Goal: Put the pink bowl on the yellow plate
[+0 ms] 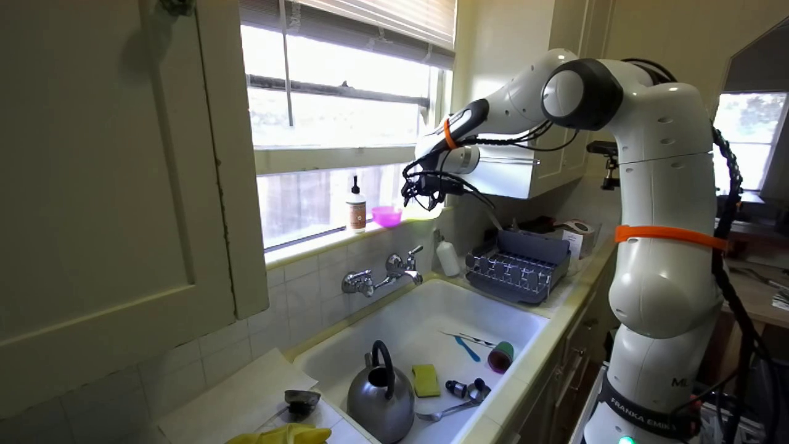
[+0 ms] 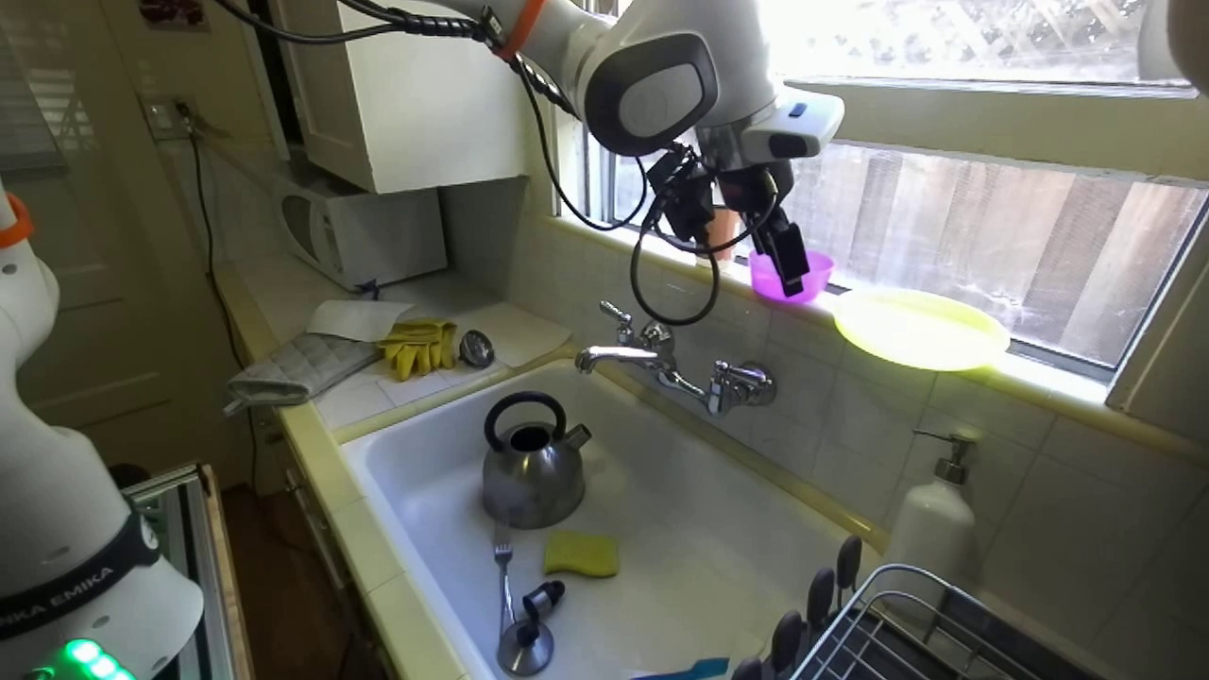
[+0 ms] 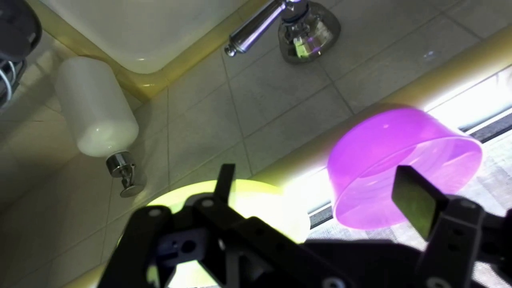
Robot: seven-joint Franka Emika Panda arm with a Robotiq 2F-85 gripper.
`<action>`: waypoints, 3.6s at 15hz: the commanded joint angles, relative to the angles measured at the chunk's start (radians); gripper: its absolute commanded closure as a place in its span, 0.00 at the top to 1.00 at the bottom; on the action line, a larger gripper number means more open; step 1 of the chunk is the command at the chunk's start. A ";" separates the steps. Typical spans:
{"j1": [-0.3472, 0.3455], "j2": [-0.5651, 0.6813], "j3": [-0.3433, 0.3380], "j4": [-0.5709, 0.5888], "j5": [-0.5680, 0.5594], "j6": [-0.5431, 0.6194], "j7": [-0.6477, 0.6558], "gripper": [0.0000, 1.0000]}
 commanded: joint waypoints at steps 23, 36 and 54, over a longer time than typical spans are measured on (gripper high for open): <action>-0.033 0.212 0.053 0.265 0.079 -0.086 0.019 0.15; -0.030 0.100 0.043 0.184 0.067 -0.051 0.006 0.01; -0.112 0.308 -0.051 0.436 0.070 -0.091 0.135 0.01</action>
